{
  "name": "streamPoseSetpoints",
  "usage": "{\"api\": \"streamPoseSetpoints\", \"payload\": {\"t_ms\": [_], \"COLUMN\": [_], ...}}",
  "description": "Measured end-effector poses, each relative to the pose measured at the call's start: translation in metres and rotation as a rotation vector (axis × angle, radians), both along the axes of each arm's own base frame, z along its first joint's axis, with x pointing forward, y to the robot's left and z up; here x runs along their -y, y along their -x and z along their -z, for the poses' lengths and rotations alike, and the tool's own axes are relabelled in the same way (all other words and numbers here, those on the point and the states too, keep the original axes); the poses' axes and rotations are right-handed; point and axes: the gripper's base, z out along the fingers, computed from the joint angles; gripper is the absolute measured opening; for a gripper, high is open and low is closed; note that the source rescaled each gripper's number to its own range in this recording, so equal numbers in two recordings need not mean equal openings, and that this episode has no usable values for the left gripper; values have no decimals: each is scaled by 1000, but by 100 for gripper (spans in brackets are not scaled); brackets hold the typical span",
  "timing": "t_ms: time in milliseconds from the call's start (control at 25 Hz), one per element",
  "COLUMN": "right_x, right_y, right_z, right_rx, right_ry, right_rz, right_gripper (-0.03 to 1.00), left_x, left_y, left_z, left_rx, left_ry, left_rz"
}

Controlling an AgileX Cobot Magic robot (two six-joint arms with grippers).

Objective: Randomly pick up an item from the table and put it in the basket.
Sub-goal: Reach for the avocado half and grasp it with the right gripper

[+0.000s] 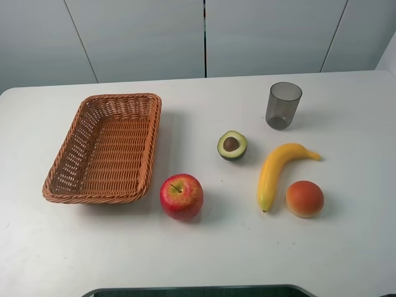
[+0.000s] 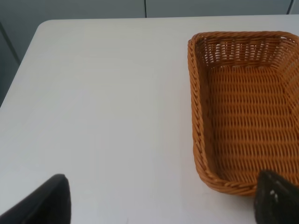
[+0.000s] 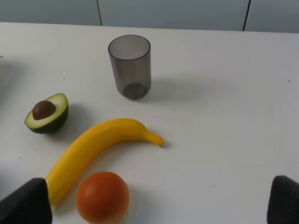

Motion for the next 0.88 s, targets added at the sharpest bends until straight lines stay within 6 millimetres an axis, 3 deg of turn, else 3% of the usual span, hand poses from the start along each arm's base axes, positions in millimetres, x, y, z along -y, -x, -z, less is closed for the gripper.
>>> {"api": "streamPoseSetpoints", "payload": {"t_ms": [240,560,680,880], "right_x": [-1,-16,-27,-60], "right_y": [-8,-76,-106,-131], "right_z": [-11,-44,-42,-24], "right_rx": [-103,-356,-416,-545], "right_ry": [16,22,-27,5], "right_rz": [0,-16,-21,-171], "right_gripper": [100,100,100,100], "left_x": [0,0,0,0], "left_y": [0,0,0,0], "left_z": [0,0,0,0], "left_rx": [0,0,0,0], "left_ry": [0,0,0,0], "left_rz": [0,0,0,0]}}
